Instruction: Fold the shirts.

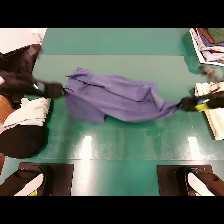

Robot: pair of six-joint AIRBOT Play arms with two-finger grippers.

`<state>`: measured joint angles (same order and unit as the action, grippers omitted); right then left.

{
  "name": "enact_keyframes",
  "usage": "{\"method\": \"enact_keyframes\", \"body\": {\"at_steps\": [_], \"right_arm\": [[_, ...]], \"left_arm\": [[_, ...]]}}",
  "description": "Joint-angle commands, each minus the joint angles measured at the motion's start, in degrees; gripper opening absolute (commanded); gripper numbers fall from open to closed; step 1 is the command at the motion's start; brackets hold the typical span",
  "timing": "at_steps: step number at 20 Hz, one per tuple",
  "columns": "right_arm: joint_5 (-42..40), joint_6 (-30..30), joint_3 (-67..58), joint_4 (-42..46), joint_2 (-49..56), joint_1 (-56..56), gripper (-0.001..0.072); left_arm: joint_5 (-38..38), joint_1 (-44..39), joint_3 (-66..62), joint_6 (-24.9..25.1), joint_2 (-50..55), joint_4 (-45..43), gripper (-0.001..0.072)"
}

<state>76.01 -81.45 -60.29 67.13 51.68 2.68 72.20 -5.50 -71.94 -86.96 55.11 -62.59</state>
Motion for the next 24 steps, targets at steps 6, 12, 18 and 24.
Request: {"method": "enact_keyframes", "body": {"at_steps": [6,12,18,24], "right_arm": [[-1.51,0.09,-33.9,-0.09,-9.57,-14.88,0.0019],[0.31,0.02,-48.85,-0.11,-9.01,-23.19,0.0018],[11.45,-4.0,-56.19,-0.09,1.25,-18.34,0.0018],[18.97,-9.33,-39.54,3.45,16.39,-4.94,0.0018]], "left_arm": [[3.72,0.52,-51.28,-0.74,-0.07,-2.67,0.0026],[-6.8,0.52,-55.6,-3.3,-5.53,-6.32,0.0025],[-6.03,0.52,-42.64,-3.26,-4.63,-10.56,0.0025],[-0.42,0.52,-24.04,-1.42,8.94,-13.88,0.0026]]}}
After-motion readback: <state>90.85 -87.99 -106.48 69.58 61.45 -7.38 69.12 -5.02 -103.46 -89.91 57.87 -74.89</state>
